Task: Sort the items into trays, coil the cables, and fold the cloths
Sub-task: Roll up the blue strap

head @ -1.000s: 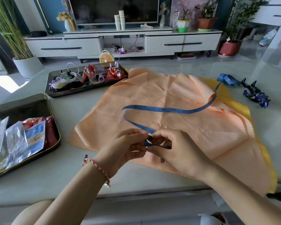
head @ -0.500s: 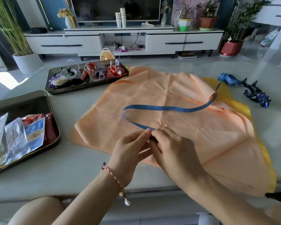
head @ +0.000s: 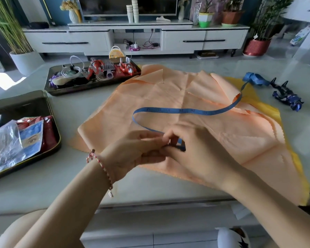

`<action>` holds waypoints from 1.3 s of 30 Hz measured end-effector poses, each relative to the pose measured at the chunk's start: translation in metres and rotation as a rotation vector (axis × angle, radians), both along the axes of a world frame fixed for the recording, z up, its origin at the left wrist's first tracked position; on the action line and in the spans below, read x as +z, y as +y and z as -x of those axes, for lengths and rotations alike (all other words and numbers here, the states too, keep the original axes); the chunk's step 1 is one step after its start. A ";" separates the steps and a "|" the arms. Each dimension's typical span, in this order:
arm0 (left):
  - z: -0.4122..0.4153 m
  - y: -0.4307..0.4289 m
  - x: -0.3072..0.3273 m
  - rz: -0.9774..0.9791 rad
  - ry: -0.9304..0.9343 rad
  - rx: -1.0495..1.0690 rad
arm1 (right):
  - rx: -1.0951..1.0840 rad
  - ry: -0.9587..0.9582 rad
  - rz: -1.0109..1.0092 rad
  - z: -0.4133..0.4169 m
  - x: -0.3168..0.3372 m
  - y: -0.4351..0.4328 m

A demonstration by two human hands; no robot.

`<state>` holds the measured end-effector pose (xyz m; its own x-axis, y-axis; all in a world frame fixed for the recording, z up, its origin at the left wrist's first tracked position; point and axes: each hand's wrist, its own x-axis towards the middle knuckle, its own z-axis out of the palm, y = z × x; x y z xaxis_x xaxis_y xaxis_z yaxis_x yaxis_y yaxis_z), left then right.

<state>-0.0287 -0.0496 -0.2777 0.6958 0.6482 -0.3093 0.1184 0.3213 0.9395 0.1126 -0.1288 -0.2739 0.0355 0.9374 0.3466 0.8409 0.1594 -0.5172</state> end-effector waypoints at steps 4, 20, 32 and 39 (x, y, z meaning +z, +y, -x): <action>-0.020 -0.005 0.006 0.026 -0.203 0.140 | -0.165 -0.069 -0.201 0.007 0.006 0.008; -0.014 0.004 0.000 0.115 0.007 -0.064 | 0.041 0.247 0.129 -0.023 -0.003 -0.005; -0.001 0.000 0.000 0.007 0.111 -0.102 | 0.190 0.268 0.280 -0.017 -0.009 -0.003; -0.004 -0.006 -0.006 0.001 0.021 0.026 | 0.056 0.269 0.145 -0.018 -0.011 -0.004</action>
<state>-0.0247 -0.0556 -0.2833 0.6718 0.6659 -0.3246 0.1296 0.3257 0.9365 0.1301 -0.1324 -0.2848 0.0547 0.9795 0.1940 0.6625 0.1097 -0.7410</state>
